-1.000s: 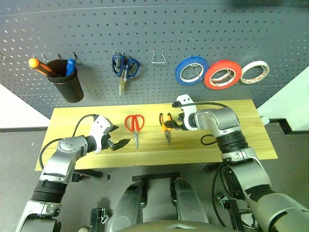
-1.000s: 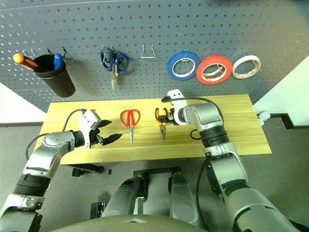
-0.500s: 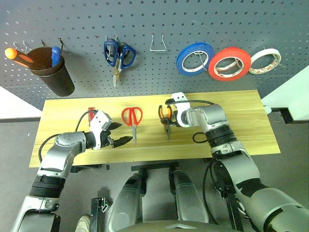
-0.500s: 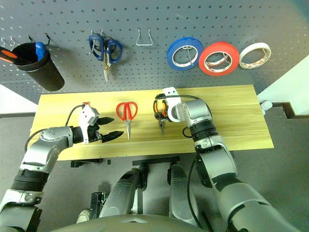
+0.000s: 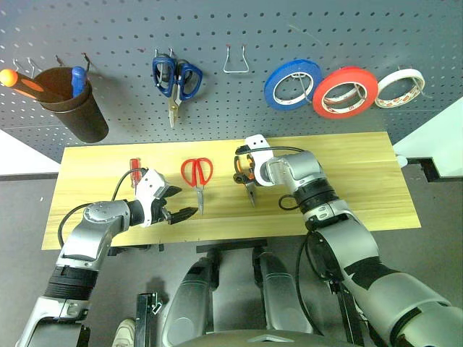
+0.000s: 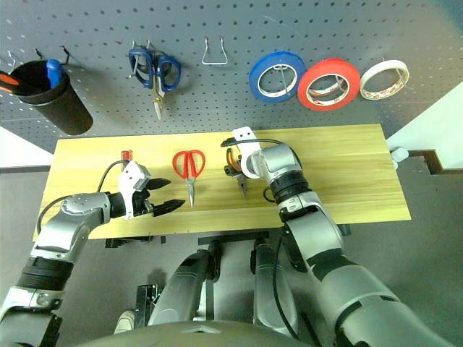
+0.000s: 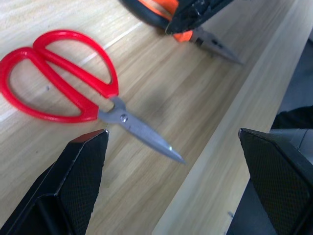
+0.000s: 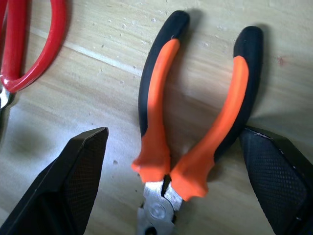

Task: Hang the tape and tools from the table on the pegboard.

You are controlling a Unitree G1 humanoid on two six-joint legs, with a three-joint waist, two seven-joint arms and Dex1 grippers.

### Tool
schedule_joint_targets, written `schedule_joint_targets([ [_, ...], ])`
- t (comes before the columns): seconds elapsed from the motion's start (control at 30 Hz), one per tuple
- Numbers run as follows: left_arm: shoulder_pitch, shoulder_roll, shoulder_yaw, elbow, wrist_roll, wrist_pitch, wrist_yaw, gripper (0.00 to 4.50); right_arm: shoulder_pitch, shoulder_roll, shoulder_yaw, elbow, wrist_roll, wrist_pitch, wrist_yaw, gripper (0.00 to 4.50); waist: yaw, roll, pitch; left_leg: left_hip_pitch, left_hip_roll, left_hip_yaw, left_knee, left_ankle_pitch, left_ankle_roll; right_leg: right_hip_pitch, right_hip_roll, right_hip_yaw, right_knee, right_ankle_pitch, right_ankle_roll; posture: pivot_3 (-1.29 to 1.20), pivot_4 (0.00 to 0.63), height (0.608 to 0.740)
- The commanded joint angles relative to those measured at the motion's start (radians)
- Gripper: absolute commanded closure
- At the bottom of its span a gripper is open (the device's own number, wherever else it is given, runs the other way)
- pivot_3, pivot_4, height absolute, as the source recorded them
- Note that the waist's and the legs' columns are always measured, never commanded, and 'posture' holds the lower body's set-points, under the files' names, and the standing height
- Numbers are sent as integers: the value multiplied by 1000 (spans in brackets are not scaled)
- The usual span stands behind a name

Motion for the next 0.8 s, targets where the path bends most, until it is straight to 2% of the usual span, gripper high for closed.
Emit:
schedule_joint_targets([
  [0.03, 21, 8, 6, -34, 2, -18, 2, 30, -15, 7, 35, 42, -30, 5, 22, 120, 0, 0, 0, 0, 0, 0, 0, 0, 0, 0, 0, 0, 0, 0, 0, 27, 441, 731],
  [0.23, 23, 3, 5, -14, 14, -41, 11, 30, -27, -5, 103, 69, -80, 5, 80, 120, 1, 0, 0, 0, 0, 0, 0, 0, -1, 0, 0, 0, 0, 0, 0, 28, 426, 731],
  [0.27, 20, -1, 7, -11, 14, -50, 14, 30, -28, -5, 112, 72, -89, -5, 87, 272, 1, 0, 0, 0, 0, 0, 0, -1, -2, 0, 0, 0, 0, 0, 0, 29, 422, 731],
  [0.37, 12, -10, 11, 2, 17, -69, 20, 30, -35, 1, 121, 91, -107, -28, 95, 994, 1, 0, 0, 0, 0, 0, -1, -1, -2, 0, 0, 0, -1, 0, 0, 30, 417, 731],
  [0.5, 8, -13, 2, 19, 32, -95, 18, 30, -60, 16, 109, 132, -112, -49, 106, 2309, 0, 0, 0, 0, 0, 0, -2, -1, -4, 0, 1, 0, -1, 0, 0, 30, 407, 731],
  [0.53, 9, -15, 4, 20, 29, -101, 16, 30, -69, 18, 108, 139, -111, -43, 118, 2462, 0, 0, 0, 0, 0, 0, -2, -1, -4, -1, 1, 0, 0, 0, 1, 29, 402, 731],
  [0.8, -12, -14, 24, 81, 34, -156, 15, 30, -63, -36, 202, 44, -141, -17, 285, 2461, 4, -1, 0, 0, 0, -1, -5, 2, -8, -2, 1, -1, 0, 2, 4, 14, 346, 731],
])
